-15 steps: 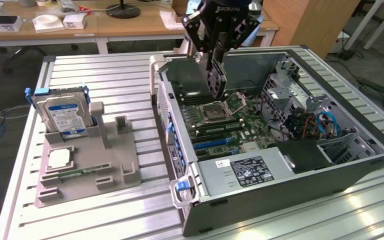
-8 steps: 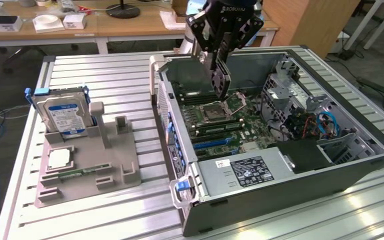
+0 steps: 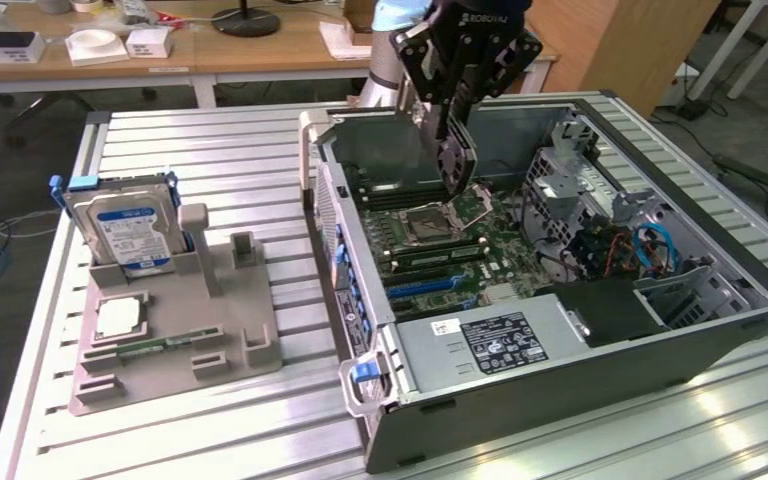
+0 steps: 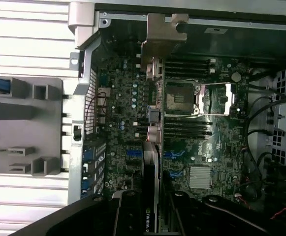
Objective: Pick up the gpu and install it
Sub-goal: 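Pick up the gpu and move the gpu toward the slot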
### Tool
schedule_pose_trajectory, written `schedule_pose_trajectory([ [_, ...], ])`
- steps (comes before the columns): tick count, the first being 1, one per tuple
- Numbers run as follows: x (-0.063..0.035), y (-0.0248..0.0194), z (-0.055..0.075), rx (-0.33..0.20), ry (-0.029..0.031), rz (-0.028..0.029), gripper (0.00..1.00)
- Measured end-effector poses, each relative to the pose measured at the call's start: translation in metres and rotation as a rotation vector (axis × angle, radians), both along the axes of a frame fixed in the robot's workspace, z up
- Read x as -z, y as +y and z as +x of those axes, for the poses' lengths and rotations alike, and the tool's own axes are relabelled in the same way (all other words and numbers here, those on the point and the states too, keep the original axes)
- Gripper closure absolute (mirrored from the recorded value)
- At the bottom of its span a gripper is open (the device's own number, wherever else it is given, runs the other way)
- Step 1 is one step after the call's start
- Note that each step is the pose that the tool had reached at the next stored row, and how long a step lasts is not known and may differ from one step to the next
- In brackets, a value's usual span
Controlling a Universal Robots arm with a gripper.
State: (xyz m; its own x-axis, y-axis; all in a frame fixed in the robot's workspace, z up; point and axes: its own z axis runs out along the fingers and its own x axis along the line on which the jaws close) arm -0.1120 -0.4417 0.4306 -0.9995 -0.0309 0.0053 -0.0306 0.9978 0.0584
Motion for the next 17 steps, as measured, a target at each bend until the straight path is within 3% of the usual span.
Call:
schedule_pose_trajectory([
  [17, 0.0004, 0.0, 0.03, 0.027, -0.0001, 0.0, 0.74],
])
